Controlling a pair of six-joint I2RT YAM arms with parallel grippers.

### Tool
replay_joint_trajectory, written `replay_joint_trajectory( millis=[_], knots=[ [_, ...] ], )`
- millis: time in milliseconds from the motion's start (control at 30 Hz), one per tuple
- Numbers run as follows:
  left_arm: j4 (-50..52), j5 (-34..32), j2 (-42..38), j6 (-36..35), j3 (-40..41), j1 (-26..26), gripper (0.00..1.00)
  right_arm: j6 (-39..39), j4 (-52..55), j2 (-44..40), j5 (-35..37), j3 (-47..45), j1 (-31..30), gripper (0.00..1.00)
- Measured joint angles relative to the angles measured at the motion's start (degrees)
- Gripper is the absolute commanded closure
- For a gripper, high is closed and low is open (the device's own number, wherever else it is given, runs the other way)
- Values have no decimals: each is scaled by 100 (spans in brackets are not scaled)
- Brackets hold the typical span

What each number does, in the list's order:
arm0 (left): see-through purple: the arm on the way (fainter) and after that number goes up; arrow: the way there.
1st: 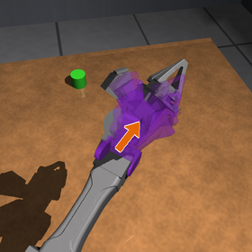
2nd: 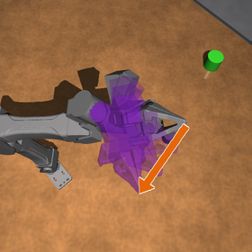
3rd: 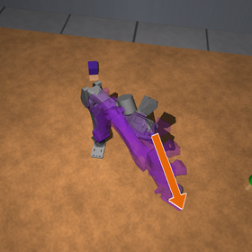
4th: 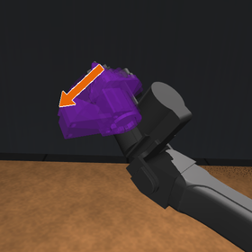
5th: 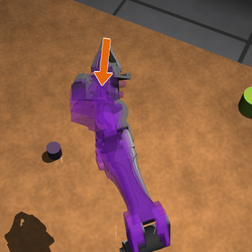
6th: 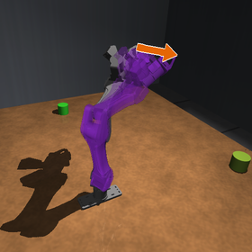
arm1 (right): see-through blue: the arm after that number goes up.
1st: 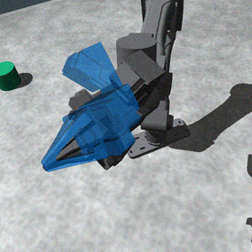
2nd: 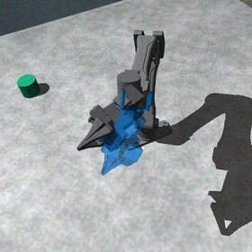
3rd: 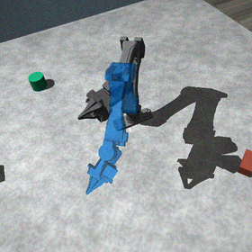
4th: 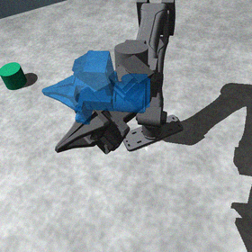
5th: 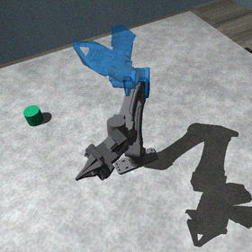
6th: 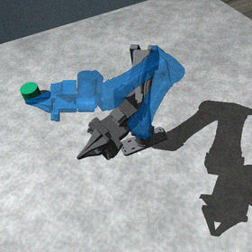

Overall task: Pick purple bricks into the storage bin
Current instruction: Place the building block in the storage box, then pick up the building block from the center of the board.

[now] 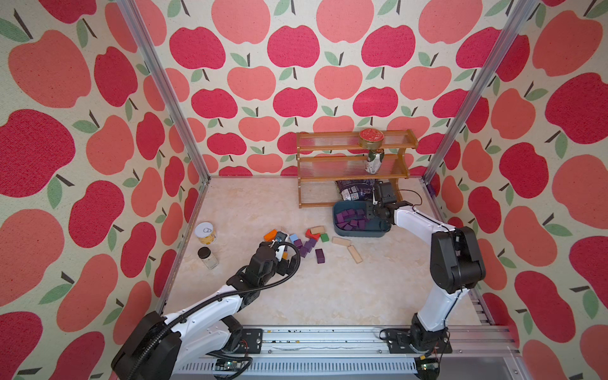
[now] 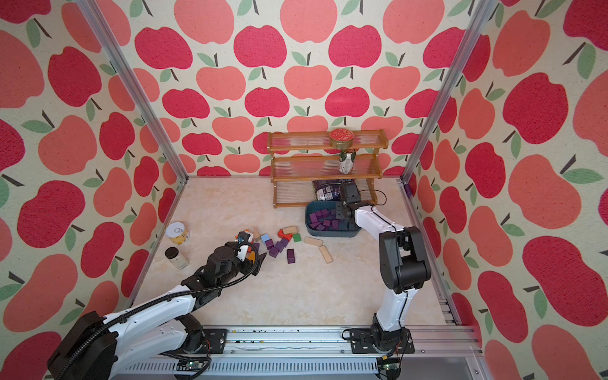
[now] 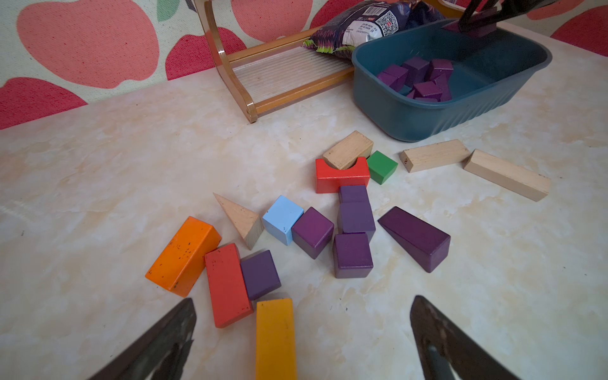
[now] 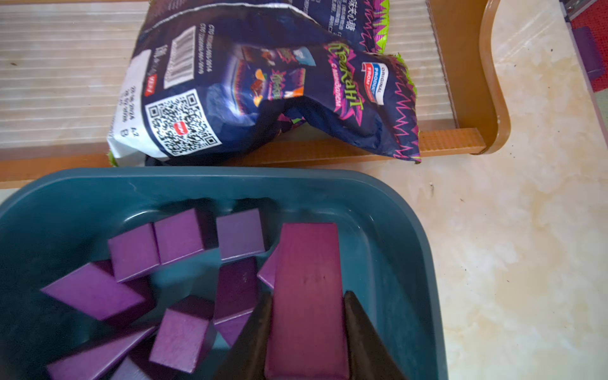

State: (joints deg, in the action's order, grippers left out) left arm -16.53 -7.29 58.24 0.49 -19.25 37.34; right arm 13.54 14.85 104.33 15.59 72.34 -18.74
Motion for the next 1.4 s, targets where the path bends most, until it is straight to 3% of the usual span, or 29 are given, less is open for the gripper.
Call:
replay_joint_trajectory(
  millis=[67, 200, 267, 333, 367, 733, 967, 1400],
  knots=[
    [4, -4, -7, -2, 0, 0, 1, -2, 2, 35, 63, -2, 2, 58],
    [4, -39, -28, -17, 0, 0, 1, -57, -22, 39, 192, -2, 2, 26],
    [2, -46, -33, -20, 0, 2, 1, -90, -20, 39, 232, -2, 2, 18],
    [7, -90, -33, -22, 0, 2, 1, -168, -22, 35, 251, -4, 2, 3],
    [13, -94, -33, -28, -2, 0, 1, -188, -31, 28, 258, -13, 2, 1],
    [15, -129, -184, -39, -11, -11, 1, -264, 11, -741, 271, -763, 2, 1],
    [0, -120, 0, -37, -13, -35, 1, -258, -11, -2004, 203, -1659, -144, 1],
    [-42, -103, -389, -37, -9, -37, 1, 138, -101, -4092, -1110, -3235, -879, 3]
  ],
)
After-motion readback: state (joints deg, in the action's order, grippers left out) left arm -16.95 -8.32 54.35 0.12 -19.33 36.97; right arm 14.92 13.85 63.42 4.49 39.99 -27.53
